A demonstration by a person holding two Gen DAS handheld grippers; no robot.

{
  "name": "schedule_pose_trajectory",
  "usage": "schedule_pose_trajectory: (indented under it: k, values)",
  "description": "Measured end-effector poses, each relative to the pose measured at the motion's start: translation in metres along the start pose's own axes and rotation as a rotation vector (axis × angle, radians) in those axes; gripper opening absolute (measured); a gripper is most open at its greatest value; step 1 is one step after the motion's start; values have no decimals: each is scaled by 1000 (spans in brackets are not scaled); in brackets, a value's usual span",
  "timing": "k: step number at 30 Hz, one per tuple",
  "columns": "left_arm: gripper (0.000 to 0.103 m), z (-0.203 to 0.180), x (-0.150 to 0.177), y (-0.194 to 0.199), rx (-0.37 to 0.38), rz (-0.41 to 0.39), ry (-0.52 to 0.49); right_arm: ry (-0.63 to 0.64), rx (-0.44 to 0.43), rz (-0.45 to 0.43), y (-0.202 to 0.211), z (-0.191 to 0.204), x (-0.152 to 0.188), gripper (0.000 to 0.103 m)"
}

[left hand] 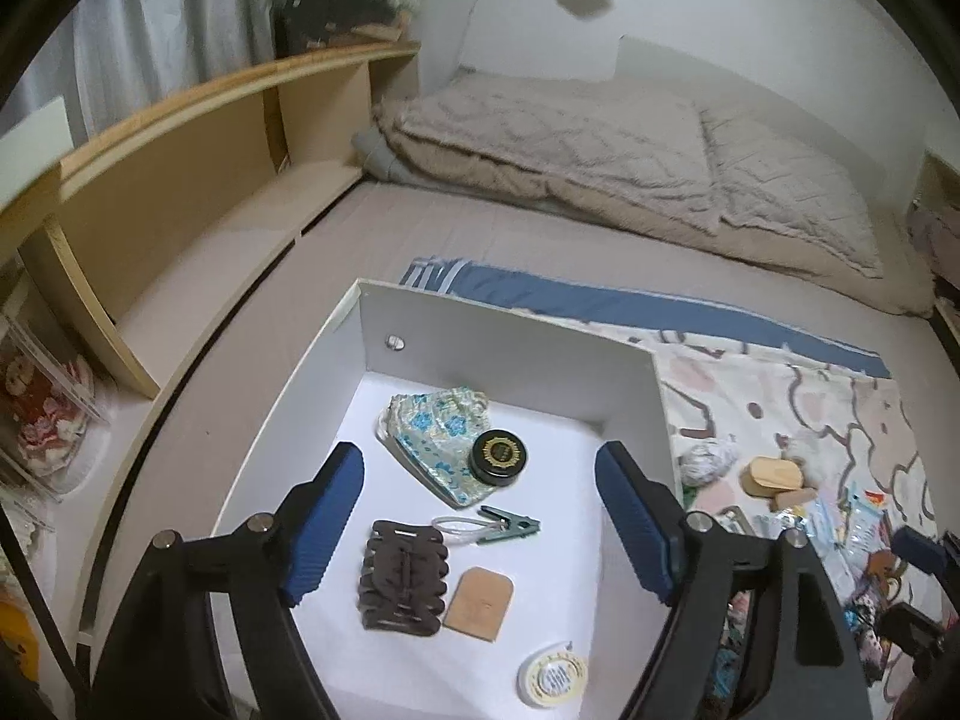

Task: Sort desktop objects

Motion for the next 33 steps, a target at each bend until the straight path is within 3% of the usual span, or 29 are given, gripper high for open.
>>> schedule_pose_trajectory:
  k: [14,17,20,25,33]
  values:
    - [96,-24,30,100,27,-159,-51,36,57,-92,42,28,4,74]
    - [101,-26,41,115,36,-177,-57,37,73,-112,50,32,6,83]
    - [103,-28,52,128,33,-190,-63,52,101,-142,60,36,7,87]
    - [103,-30,71,143,12,-216,-73,61,134,-176,74,42,10,102]
    - [103,-36,99,161,1,-244,-89,97,135,-174,84,54,21,103]
Point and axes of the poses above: each gripper's, at about its wrist camera, not at the fingertips, and y roughly against the way its jaws point, z to its left, x to its underside, the point moved 8 cm from there along -y, roughly the way its jaws point, and after that the axes turned 12 degrees about z, right-handed, at the moved point
